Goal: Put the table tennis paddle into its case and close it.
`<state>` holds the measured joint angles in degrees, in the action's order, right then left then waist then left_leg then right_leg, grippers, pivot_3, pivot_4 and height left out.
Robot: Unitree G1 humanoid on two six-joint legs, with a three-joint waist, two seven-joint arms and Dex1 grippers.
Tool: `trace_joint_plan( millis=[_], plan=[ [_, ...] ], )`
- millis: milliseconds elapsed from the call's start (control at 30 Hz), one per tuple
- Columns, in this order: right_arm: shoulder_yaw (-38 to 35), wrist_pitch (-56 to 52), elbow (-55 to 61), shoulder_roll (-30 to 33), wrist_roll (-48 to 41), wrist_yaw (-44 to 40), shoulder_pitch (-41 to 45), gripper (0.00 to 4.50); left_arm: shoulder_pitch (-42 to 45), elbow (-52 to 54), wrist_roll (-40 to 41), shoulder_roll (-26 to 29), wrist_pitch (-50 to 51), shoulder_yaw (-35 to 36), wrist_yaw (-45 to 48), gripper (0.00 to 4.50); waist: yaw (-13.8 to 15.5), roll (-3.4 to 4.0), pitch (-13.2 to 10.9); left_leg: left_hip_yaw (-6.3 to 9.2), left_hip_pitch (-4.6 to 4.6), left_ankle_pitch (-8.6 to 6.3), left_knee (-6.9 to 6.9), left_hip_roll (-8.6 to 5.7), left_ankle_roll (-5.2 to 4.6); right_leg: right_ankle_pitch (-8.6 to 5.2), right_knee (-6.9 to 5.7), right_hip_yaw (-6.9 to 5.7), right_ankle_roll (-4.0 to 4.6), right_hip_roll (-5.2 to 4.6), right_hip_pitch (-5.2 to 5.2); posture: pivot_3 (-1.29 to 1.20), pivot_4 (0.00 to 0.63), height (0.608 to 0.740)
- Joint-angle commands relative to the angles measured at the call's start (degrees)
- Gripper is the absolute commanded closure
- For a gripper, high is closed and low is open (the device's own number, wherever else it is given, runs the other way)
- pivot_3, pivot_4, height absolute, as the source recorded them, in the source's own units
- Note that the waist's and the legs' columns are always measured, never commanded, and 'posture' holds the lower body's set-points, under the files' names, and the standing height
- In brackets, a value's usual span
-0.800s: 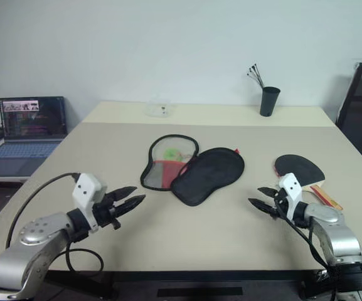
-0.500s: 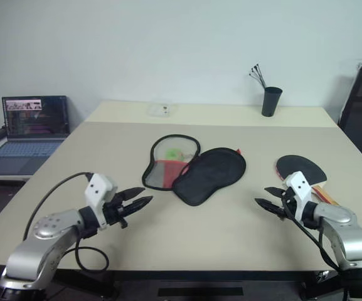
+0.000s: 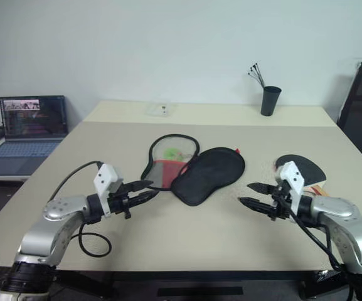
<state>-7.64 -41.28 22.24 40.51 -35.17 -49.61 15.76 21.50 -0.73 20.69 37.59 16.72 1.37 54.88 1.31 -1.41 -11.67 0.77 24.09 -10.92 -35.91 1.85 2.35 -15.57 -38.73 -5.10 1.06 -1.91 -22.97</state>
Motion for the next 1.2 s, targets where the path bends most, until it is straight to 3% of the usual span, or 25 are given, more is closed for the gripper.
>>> trace_joint_plan(
  millis=[33, 167, 267, 367, 400, 667, 800, 1067, 1100, 1200],
  plan=[
    [-2.28, 0.39, 2.15, 0.99, -1.41, 0.34, -0.24, 1.65, 3.16, -2.70, -1.71, -0.18, -2.88, -2.06, 2.99, 2.60, 0.02, -0.01, 0.00, 0.00, 0.04, 0.00, -0.01, -0.01, 0.00, 0.00, 0.00, 0.00, 0.00, 0.00, -0.02, 0.00, 0.150, 0.740],
    [-3.02, 1.43, 2.67, 1.36, -1.11, 0.10, -2.48, 1.65, 6.54, -6.41, -1.73, -0.97, -3.83, -3.30, 5.95, 2.60, 0.03, -0.02, 0.00, -0.01, 0.25, 0.00, -0.04, -0.04, 0.00, 0.02, -0.01, 0.01, -0.03, 0.23, -0.22, 0.00, 0.150, 0.740],
    [-2.50, 2.45, 2.24, 0.74, -0.34, 1.05, -2.73, 1.65, 8.65, -9.66, -2.28, -1.40, -4.95, -4.01, 7.98, 3.21, 0.02, -0.02, 0.00, -0.01, 0.26, 0.01, -0.08, -0.03, -0.01, 0.03, -0.04, 0.01, -0.05, 0.27, -0.23, 0.00, 0.150, 0.740],
    [-2.37, 2.74, 3.46, -0.09, -0.83, 2.23, -3.32, 1.65, 10.83, -11.90, -2.49, -1.93, -5.15, -4.49, 9.52, 4.31, -0.08, -0.02, 0.00, -0.01, 0.24, 0.01, -0.11, -0.01, -0.01, 0.03, -0.09, 0.02, -0.06, 0.30, -0.23, 0.00, 0.150, 0.740],
    [-2.42, 3.01, 3.67, -0.28, -0.78, 2.53, -3.78, 1.65, 11.43, -12.60, -2.64, -2.17, -5.25, -4.69, 10.04, 4.44, -0.09, -0.02, 0.00, 0.00, 0.24, 0.01, -0.11, 0.01, -0.01, 0.03, -0.10, 0.01, -0.06, 0.32, -0.23, 0.00, 0.150, 0.740],
    [-3.01, 3.92, 5.48, -0.79, -1.24, 3.99, -6.72, 1.65, 13.94, -15.64, -3.08, -2.89, -4.05, -5.12, 12.20, 4.44, -0.11, -0.03, 0.00, 0.00, 0.25, 0.01, -0.11, 0.05, -0.01, 0.03, -0.10, 0.02, -0.06, 0.39, -0.24, 0.00, 0.150, 0.740],
    [-2.96, 4.34, 5.65, -1.06, -1.38, 4.47, -7.30, 1.65, 14.12, -15.40, -2.34, -2.66, -2.48, -4.39, 13.10, 3.21, -0.11, -0.03, 0.00, 0.01, 0.24, 0.01, -0.12, 0.06, -0.01, 0.03, -0.13, 0.02, -0.06, 0.40, -0.24, 0.00, 0.150, 0.740],
    [1.13, 3.75, 4.93, -3.79, -0.28, 6.99, -5.01, 1.65, 13.77, -14.96, -1.62, -0.99, -0.88, -2.56, 13.43, 0.24, -0.22, -0.02, 0.00, 0.02, 0.24, 0.01, -0.13, 0.09, -0.01, 0.04, -0.15, 0.02, -0.06, 0.43, -0.24, 0.00, 0.150, 0.740],
    [1.98, 3.37, 4.56, -4.24, 0.19, 7.59, -4.41, 1.65, 13.66, -14.91, -1.55, -0.70, -0.77, -2.20, 13.24, 0.04, -0.30, -0.02, 0.00, 0.01, 0.23, 0.01, -0.14, 0.10, -0.01, 0.04, -0.16, 0.02, -0.05, 0.44, -0.24, 0.00, 0.150, 0.740],
    [5.17, -0.06, 1.44, -6.96, 2.24, 12.43, -0.52, 1.65, 13.29, -15.23, -1.41, 0.52, -1.16, -0.51, 13.03, 0.04, -0.49, -0.03, 0.00, 0.02, 0.21, 0.01, -0.14, 0.18, -0.01, 0.04, -0.17, 0.02, -0.05, 0.51, -0.24, 0.00, 0.150, 0.740]
  ],
)
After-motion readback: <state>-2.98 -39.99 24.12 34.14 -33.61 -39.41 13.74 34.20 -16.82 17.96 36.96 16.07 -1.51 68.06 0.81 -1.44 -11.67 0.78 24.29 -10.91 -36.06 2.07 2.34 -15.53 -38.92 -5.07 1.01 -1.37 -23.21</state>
